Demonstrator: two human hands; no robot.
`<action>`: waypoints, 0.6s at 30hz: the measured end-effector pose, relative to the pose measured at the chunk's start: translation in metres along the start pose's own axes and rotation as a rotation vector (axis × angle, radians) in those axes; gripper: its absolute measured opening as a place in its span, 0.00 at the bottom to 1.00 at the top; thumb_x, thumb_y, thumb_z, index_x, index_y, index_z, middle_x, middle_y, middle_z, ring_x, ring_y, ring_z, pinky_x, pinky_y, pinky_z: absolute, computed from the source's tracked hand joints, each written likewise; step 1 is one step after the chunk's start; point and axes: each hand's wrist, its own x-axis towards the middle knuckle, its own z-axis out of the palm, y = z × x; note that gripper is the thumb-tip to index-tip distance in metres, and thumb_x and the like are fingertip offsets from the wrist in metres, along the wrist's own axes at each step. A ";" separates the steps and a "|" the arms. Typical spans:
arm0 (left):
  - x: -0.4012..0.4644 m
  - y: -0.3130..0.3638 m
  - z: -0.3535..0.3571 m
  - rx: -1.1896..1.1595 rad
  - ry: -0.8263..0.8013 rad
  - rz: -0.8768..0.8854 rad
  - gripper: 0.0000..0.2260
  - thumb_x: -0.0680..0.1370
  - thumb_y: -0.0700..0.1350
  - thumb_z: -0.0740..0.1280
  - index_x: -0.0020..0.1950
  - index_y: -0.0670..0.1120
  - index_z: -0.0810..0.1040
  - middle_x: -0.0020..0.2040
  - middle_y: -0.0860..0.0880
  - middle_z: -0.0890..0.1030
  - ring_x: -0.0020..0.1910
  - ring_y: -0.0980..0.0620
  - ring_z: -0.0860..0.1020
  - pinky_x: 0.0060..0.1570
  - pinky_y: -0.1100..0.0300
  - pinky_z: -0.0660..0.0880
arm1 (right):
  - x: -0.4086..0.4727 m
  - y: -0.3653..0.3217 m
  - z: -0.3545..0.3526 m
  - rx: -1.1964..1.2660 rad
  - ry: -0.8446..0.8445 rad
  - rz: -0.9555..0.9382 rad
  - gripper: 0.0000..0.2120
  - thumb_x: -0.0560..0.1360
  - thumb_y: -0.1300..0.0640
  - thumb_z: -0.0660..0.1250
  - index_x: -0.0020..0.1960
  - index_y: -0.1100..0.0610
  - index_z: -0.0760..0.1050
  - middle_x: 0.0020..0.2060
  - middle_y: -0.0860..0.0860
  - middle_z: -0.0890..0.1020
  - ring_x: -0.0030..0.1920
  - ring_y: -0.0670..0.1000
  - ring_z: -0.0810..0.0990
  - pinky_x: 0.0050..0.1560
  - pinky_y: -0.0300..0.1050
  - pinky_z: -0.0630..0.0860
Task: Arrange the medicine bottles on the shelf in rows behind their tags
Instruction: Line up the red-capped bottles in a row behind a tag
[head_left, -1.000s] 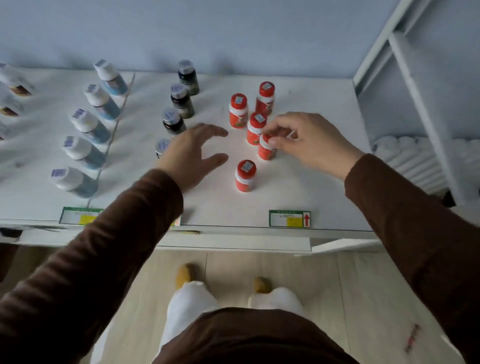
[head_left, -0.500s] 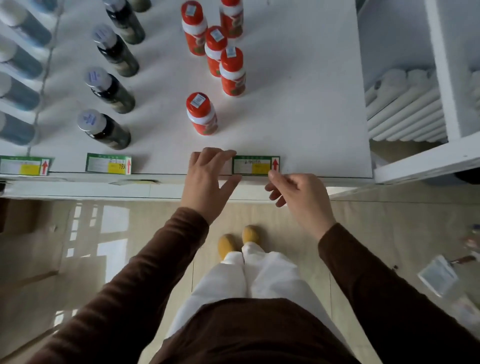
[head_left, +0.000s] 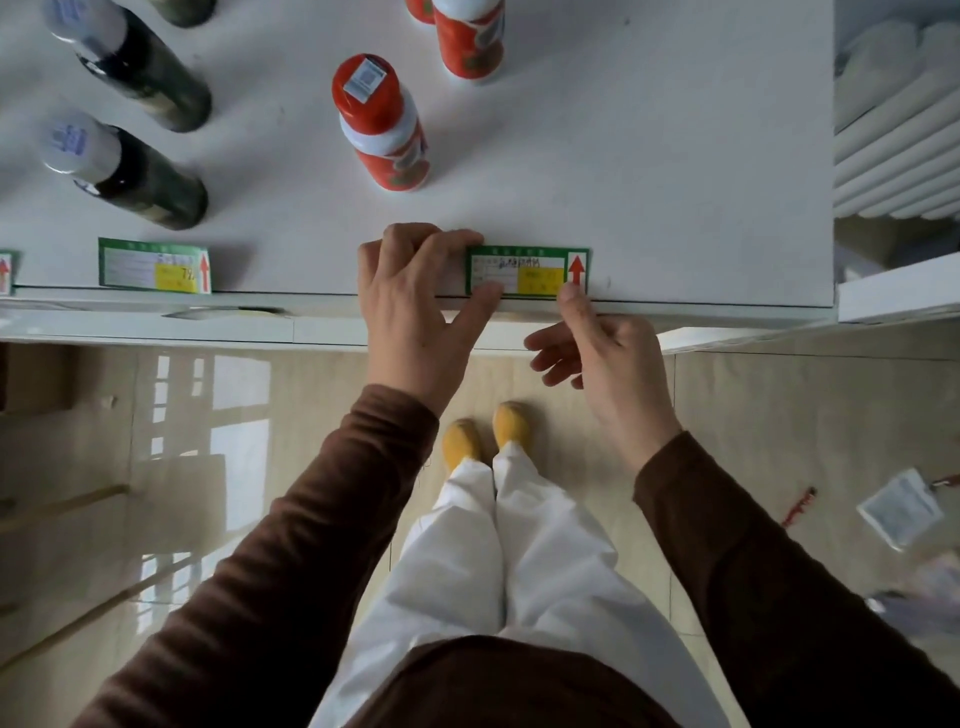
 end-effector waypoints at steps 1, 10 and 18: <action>0.000 0.000 0.000 -0.004 0.000 0.001 0.14 0.73 0.53 0.70 0.57 0.51 0.79 0.52 0.51 0.74 0.53 0.53 0.66 0.54 0.52 0.71 | -0.001 0.000 0.000 -0.008 -0.004 0.004 0.30 0.79 0.35 0.56 0.36 0.55 0.85 0.30 0.50 0.85 0.30 0.51 0.83 0.29 0.29 0.71; 0.001 0.001 -0.028 -0.132 -0.002 -0.032 0.13 0.73 0.44 0.70 0.58 0.47 0.78 0.52 0.51 0.75 0.52 0.50 0.73 0.51 0.52 0.74 | -0.009 -0.042 -0.008 -0.211 -0.088 -0.217 0.25 0.79 0.39 0.60 0.34 0.53 0.83 0.26 0.46 0.83 0.25 0.46 0.81 0.30 0.33 0.74; 0.051 -0.013 -0.052 -0.236 0.079 -0.282 0.24 0.68 0.50 0.74 0.59 0.47 0.70 0.56 0.50 0.76 0.53 0.50 0.74 0.54 0.51 0.75 | 0.045 -0.156 0.032 -0.725 -0.094 -0.924 0.20 0.77 0.56 0.68 0.68 0.54 0.70 0.66 0.52 0.75 0.60 0.50 0.78 0.59 0.43 0.76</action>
